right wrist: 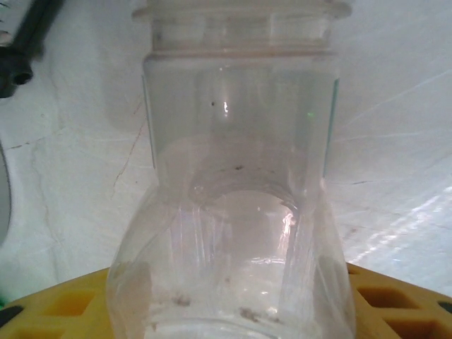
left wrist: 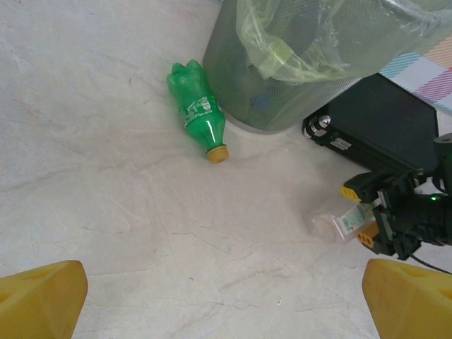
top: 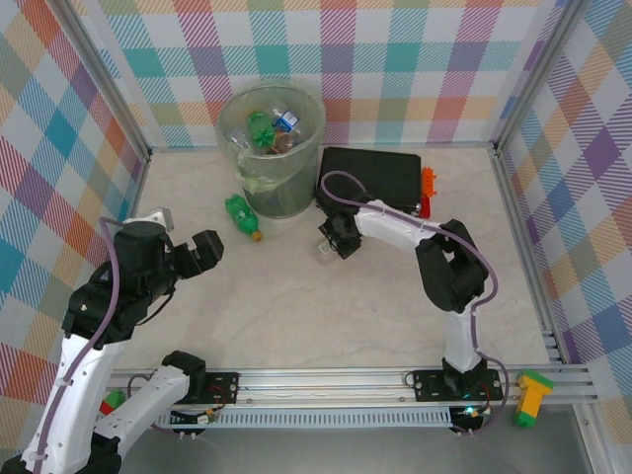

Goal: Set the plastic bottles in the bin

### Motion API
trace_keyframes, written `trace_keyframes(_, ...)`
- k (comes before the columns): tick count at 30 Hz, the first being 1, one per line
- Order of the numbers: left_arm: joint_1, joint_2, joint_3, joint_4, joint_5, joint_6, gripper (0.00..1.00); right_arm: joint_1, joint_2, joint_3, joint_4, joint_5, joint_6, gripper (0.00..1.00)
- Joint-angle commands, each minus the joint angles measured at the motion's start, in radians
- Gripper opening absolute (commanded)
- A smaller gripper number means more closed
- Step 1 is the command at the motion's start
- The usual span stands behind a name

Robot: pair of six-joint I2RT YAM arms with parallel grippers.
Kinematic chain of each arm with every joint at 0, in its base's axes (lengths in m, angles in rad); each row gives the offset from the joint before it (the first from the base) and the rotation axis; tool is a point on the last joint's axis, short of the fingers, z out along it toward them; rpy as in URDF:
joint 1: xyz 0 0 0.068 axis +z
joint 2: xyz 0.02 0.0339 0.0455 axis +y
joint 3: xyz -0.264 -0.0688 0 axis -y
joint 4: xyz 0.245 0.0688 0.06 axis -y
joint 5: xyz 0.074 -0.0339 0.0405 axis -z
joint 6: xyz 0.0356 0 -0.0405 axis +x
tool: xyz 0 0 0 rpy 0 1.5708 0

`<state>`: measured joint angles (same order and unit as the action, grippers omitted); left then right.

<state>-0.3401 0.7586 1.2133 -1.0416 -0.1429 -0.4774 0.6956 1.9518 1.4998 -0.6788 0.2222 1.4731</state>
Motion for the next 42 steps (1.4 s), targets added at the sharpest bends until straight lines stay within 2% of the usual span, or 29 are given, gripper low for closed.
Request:
trace_keyframes(1,-0.008,0.011,0.002,0.018,0.005,0.017,1.00,0.015,-0.101,-0.013,-0.036,0.070,-0.082,0.57)
trace_keyframes(7,-0.008,0.028,0.021,0.026,0.009,0.017,0.99,0.038,-0.206,0.050,-0.053,0.181,-0.255,0.58)
trace_keyframes(15,-0.008,0.052,0.057,0.022,0.015,0.014,1.00,0.058,-0.220,0.281,-0.055,0.269,-0.601,0.56)
trace_keyframes(22,-0.008,0.076,0.083,0.014,0.024,0.010,0.99,0.077,-0.064,0.645,-0.114,0.317,-1.010,0.55)
trace_keyframes(30,-0.008,0.107,0.116,0.005,0.035,0.009,0.99,0.079,0.139,1.015,-0.118,0.349,-1.337,0.53)
trace_keyframes(33,-0.008,0.121,0.133,-0.005,0.033,0.008,1.00,0.081,0.180,1.069,-0.059,0.366,-1.411,0.53)
trace_keyframes(42,-0.008,0.161,0.180,-0.034,0.043,0.009,1.00,0.081,0.233,1.080,0.196,0.389,-1.563,0.52)
